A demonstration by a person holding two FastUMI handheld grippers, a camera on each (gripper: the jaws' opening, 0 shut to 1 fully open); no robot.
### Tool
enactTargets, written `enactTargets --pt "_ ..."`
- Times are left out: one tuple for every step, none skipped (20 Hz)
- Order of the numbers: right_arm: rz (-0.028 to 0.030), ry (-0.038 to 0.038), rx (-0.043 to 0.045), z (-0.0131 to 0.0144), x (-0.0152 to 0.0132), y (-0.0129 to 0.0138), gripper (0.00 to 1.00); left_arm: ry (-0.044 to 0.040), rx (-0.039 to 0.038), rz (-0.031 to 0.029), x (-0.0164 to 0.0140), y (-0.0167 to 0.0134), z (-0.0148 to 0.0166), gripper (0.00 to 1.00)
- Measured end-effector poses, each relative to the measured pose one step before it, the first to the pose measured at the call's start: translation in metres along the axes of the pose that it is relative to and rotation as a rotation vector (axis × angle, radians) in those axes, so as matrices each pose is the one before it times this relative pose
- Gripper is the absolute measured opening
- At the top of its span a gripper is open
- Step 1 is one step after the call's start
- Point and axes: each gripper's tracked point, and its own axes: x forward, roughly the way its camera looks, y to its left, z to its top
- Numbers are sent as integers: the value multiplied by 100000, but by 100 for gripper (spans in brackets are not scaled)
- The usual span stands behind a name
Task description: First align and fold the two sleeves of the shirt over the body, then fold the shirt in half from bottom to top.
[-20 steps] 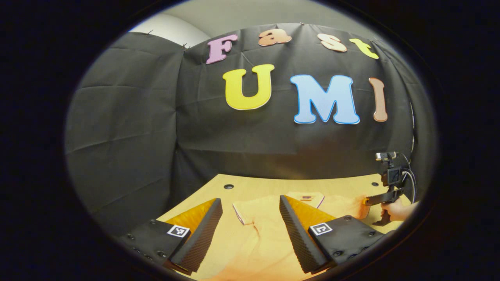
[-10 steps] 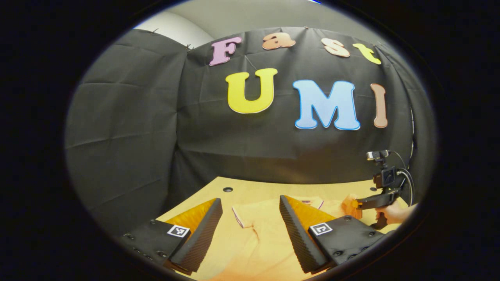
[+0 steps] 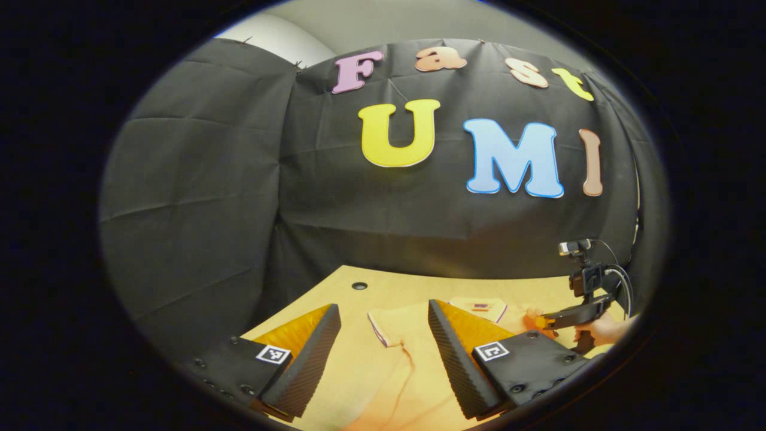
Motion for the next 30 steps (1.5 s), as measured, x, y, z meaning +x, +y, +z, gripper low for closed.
enactTargets --pt "162 365 261 -74 -5 181 9 147 91 -586 332 381 -94 96" --pt "353 261 358 -51 32 228 10 300 -10 -827 412 171 -47 96" --pt "224 10 409 85 -112 183 10 -12 67 -1005 401 19 -5 96" --pt "-456 -14 197 58 -222 32 12 -72 395 -876 375 103 129 95" --pt "87 -165 174 103 -99 141 12 -144 610 -944 433 70 108 95" --pt "-534 -131 60 13 -181 54 20 -342 512 -855 273 -11 77 95" --pt "349 -347 173 218 -408 222 21 -358 292 -1198 286 -163 94 95" --pt "-512 -60 -44 -42 -118 -13 26 -189 239 -1062 308 -91 -53 95" --pt "-77 -149 96 24 -455 143 27 -96 231 -1261 434 -217 6 95" --pt "-510 148 142 -141 -102 115 38 -53 245 -1233 382 -298 63 95" --pt "290 -273 427 48 -400 284 41 -95 140 -1424 453 -227 9 95" --pt "-189 -599 427 24 -626 224 48 -119 48 -1559 395 -198 -191 95" --pt "-643 -904 369 155 -715 47 50 17 -118 -1765 480 -290 -34 95" --pt "-162 -1500 180 256 -705 303 58 87 -185 -1593 495 -179 -133 95" --pt "-645 -1447 -95 319 -842 137 67 321 -130 -1674 610 -109 -258 95" --pt "-1030 -1560 -487 426 -840 131 79 489 -44 -1518 616 -19 -364 95" --pt "-1074 -1684 -623 342 -794 168 81 459 -106 -1556 634 -17 -277 95" --pt "-1281 -1857 -410 469 -954 139 88 469 -115 -1431 654 -61 -257 95" --pt "-979 -2140 129 493 -802 256 88 513 -226 -1343 639 21 -296 95" --pt "-935 -1855 505 557 -971 247 97 792 -130 -1266 690 202 -392 95" --pt "-877 -1568 685 470 -986 235 98 753 -90 -1080 770 165 -343 95" --pt "-632 -1224 782 325 -906 359 98 915 -98 -869 832 342 -513 95" --pt "-943 -1182 806 396 -1011 248 98 1109 -94 -965 860 339 -527 96" --pt "-1070 -1390 664 330 -945 231 98 1127 -152 -726 920 265 -484 95" --pt "-1242 -1387 573 390 -985 199 98 1297 -22 -290 971 407 -614 95" --pt "-922 -1262 741 359 -1022 226 98 1234 -76 -218 1016 491 -531 96" --pt "-596 -1094 857 176 -869 389 98 974 -133 -182 963 224 -501 95" --pt "-184 -462 694 65 -770 392 98 789 -48 225 1102 367 -529 96" --pt "-465 -338 391 119 -801 226 98 1061 -52 812 906 485 -537 96" --pt "-722 -888 482 172 -731 154 98 977 -469 738 1118 478 -581 96"
